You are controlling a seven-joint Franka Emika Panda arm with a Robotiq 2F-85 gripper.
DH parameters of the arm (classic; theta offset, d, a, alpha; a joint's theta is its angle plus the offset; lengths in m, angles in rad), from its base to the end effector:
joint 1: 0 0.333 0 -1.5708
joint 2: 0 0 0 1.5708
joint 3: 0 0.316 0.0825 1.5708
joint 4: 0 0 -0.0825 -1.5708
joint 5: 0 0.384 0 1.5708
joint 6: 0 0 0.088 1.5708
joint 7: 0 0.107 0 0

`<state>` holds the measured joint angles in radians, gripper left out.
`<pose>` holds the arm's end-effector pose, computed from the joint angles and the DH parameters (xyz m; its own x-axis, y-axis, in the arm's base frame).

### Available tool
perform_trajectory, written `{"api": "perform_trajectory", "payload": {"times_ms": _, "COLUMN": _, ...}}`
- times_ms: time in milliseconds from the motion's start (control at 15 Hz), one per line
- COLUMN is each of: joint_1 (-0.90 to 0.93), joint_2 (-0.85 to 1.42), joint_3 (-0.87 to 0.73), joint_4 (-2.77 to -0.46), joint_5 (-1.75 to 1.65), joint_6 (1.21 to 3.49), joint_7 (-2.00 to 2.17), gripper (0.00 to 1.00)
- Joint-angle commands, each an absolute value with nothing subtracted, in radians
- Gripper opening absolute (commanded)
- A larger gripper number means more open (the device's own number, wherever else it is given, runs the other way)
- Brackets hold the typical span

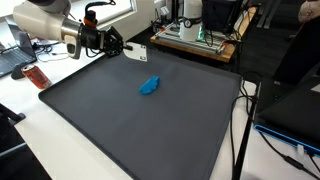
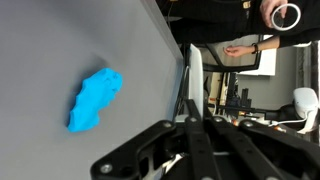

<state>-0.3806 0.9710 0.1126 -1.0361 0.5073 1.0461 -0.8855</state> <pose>0.6509 -0.1348 0.2465 0.7737 0.6305 -0.0625 0.2318 -0.3735 -0.8982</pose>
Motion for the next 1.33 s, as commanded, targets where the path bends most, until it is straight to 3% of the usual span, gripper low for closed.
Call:
{"api": "perform_trajectory", "payload": {"times_ms": 0, "joint_1": -0.383, "joint_2": 1.048, "joint_3": 0.141, "joint_4": -0.920, "joint_5": 0.515, "joint_6": 0.942, "joint_7": -0.915, "gripper": 0.01}}
{"api": "perform_trajectory", "payload": {"times_ms": 600, "joint_1": -0.396, "joint_2": 0.987, "joint_3": 0.119, "joint_4": -0.933, "joint_5": 0.516, "joint_6": 0.927, "joint_7": -0.871, "gripper": 0.01}}
{"api": "perform_trajectory", "payload": {"times_ms": 1267, "joint_1": -0.324, "joint_2": 0.620, "joint_3": 0.019, "joint_4": -1.297, "joint_5": 0.446, "joint_6": 1.386, "joint_7": -0.882, "gripper": 0.01}}
